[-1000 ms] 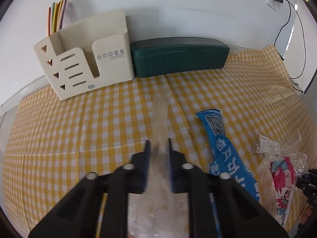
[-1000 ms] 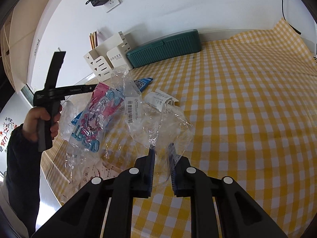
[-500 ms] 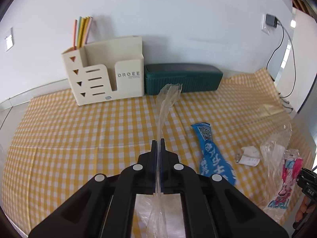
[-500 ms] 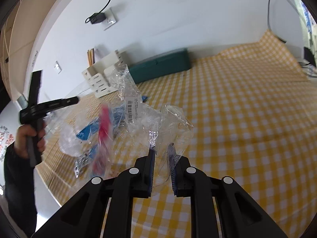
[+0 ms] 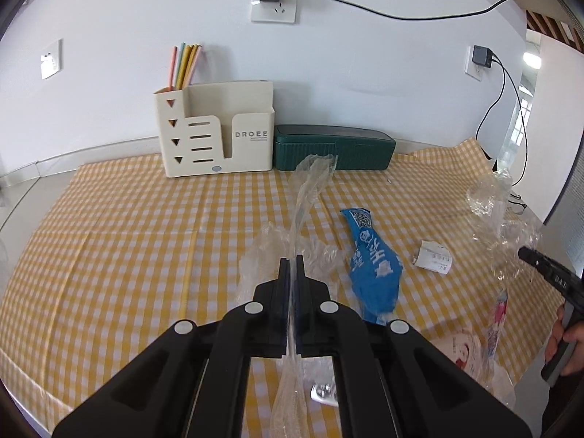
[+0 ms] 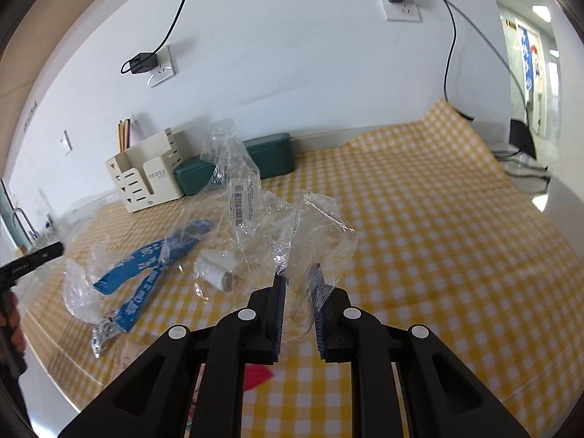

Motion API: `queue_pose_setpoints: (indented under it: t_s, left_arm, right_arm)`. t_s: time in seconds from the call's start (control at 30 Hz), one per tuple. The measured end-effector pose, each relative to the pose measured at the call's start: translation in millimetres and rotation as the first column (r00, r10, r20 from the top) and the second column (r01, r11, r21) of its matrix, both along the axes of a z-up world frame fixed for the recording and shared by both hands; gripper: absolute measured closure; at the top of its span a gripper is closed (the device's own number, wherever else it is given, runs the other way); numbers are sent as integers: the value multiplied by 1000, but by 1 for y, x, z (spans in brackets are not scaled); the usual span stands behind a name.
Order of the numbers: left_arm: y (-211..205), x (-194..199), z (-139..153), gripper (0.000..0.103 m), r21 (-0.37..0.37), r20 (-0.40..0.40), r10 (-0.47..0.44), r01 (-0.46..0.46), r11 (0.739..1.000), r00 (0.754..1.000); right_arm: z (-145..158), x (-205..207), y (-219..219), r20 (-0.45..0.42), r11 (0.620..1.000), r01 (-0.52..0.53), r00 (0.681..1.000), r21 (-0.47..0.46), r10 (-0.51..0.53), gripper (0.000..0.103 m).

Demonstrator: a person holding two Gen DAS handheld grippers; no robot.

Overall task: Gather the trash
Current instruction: 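Carry both clear wrappers down toward the mesh wastebasket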

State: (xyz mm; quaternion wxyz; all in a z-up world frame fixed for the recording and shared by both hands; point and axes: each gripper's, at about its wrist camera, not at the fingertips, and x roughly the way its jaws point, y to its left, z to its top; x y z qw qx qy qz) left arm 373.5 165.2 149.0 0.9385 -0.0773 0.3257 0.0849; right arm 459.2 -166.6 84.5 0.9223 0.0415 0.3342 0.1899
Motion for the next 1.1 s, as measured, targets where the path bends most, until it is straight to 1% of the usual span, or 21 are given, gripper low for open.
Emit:
queue_pose_setpoints:
  t_s: [0.07,0.13,0.33,0.7,0.93,1.1]
  left_arm:
    - [-1,-10,1,100,8,14,9,-9,1000,1000]
    - [-2,-21,3,100,3,20,17,-17,1000,1000]
    - [-6,-60,6,100,3,36,39,-39,999,999]
    - [-43,-147,-5,100,4,22,54,-54,999,998]
    - [-59,-205,-5,100,-13,30,43,-42,999,999]
    - [-74,-238,-8,100,1,24,19,-19,1000,1000]
  right_arm:
    - [2,-2,-2,10,1000,10,1000,-13,-10,85]
    - [6,-7,-6,16,1000,13,1000,0,-13,85]
    - [20,-42,-9,34,999,-31,999,27,30,85]
    - [41,-137,-12,51,990,-138,989,19,137,85]
    - [52,-196,-22,60,986,-169,984,17,167,85]
    - [52,-238,-29,57,983,-181,982,27,179,85]
